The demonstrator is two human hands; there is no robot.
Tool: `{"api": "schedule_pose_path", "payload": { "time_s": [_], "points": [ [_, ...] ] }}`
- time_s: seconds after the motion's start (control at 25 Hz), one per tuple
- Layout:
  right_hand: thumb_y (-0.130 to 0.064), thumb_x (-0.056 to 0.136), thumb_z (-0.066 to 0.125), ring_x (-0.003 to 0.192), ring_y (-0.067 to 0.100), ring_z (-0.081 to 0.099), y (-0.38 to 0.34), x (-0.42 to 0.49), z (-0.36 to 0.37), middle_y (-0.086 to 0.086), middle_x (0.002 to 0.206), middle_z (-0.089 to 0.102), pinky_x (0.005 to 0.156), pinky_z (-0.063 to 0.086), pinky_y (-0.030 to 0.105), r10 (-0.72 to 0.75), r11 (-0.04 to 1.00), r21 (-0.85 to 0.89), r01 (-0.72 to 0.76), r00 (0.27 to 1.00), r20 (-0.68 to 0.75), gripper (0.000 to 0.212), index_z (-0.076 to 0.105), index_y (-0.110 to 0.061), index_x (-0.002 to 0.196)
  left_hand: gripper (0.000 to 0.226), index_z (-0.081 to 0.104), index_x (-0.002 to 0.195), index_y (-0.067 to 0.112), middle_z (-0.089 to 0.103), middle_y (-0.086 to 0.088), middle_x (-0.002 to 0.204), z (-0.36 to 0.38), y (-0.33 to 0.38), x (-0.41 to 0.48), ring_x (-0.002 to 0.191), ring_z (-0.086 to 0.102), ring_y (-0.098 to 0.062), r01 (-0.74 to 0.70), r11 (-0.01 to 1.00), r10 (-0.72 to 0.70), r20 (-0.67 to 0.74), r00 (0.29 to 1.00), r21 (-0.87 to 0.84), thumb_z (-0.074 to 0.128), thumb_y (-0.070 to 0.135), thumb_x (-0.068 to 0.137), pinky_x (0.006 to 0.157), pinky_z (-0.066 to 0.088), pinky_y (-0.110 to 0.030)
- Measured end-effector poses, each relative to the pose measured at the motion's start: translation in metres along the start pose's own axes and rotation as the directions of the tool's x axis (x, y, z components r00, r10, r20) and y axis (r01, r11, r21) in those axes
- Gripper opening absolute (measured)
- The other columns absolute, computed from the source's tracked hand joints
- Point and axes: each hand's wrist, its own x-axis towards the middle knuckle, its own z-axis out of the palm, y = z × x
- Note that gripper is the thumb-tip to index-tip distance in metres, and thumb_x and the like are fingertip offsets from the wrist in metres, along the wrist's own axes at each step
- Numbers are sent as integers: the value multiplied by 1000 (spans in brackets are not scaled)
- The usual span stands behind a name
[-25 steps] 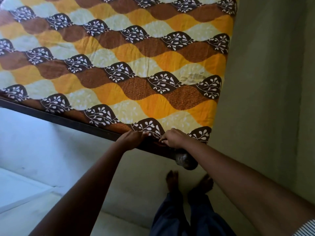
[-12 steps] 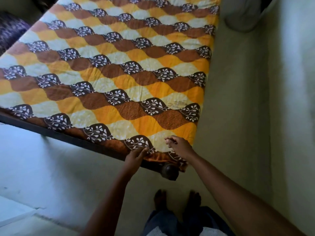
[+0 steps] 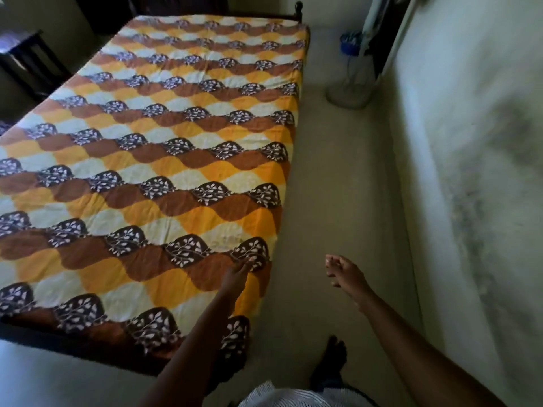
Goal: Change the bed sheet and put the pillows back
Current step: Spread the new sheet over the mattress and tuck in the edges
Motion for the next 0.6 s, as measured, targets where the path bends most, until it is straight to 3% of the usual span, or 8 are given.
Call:
{"api": "schedule_pose_path", "payload": {
  "time_s": [0.08, 0.12, 0.16, 0.24, 0.28, 0.36, 0.48, 0.6],
  "points": [
    [-30, 94, 50, 84, 19, 59, 2, 28, -50, 3, 90, 61, 64, 47, 27, 15, 999, 34, -14, 999, -31, 35, 58, -8, 120, 24, 55, 81, 17, 55, 4, 77, 49, 30, 4, 70, 50, -7, 4, 999, -4, 6, 1000, -54, 39, 15, 99, 60, 41, -18],
    [-30, 94, 50, 85, 20, 59, 4, 44, -75, 4, 90, 61, 64, 47, 28, 16, 999, 47, -14, 999, -39, 35, 57, -7, 120, 25, 53, 79, 20, 59, 7, 74, 74, 41, 10, 70, 56, -7, -16, 998, 16, 3, 1000, -67, 39, 15, 99, 56, 44, -14],
    [-30, 95, 49, 87, 23, 60, 4, 60, -99, 7, 93, 61, 64, 47, 29, 21, 998, 60, -19, 999, -47, 35, 56, -6, 120, 22, 55, 83, 20, 64, 8, 78, 99, 53, 15, 80, 61, -9, -31, 998, 30, -8, 1000, -49, 39, 16, 99, 61, 47, -13],
    [-28, 95, 48, 97, 31, 61, 3, 91, -141, 16, 105, 62, 68, 47, 31, 42, 995, 90, -36, 997, -58, 36, 54, -4, 121, 21, 59, 108, 15, 64, -6, 111, 142, 72, 34, 111, 55, -23, -54, 998, 53, -12, 999, -19, 42, 22, 98, 85, 47, -29],
    [-27, 96, 48, 103, 34, 60, 1, 107, -157, 19, 111, 62, 69, 46, 31, 52, 993, 109, -46, 997, -55, 37, 54, -3, 123, 25, 56, 116, 14, 58, -14, 121, 158, 81, 44, 112, 51, -27, -61, 998, 60, -26, 998, -10, 42, 24, 98, 84, 47, -34],
    [-25, 96, 48, 110, 37, 58, -5, 134, -179, 21, 118, 60, 64, 43, 29, 77, 987, 145, -69, 996, -53, 38, 52, -2, 126, 26, 54, 119, 15, 54, -18, 125, 180, 94, 68, 102, 49, -24, -74, 997, 75, -57, 996, 9, 43, 25, 98, 73, 45, -30],
    [-23, 96, 48, 112, 38, 56, -22, 192, -203, 20, 122, 59, 63, 41, 28, 100, 984, 149, -94, 994, -33, 37, 52, -1, 126, 38, 50, 130, 5, 51, -12, 129, 208, 128, 110, 121, 47, -30, -70, 997, 67, -79, 995, -34, 45, 23, 97, 96, 40, -35],
    [-25, 96, 48, 111, 33, 57, -52, 254, -212, 16, 126, 58, 61, 41, 26, 82, 992, 91, -83, 996, 18, 38, 52, -2, 125, 39, 46, 131, 0, 48, -18, 135, 223, 156, 170, 130, 40, -35, -35, 999, 31, -101, 994, -32, 44, 21, 98, 107, 31, -40]
  ]
}}
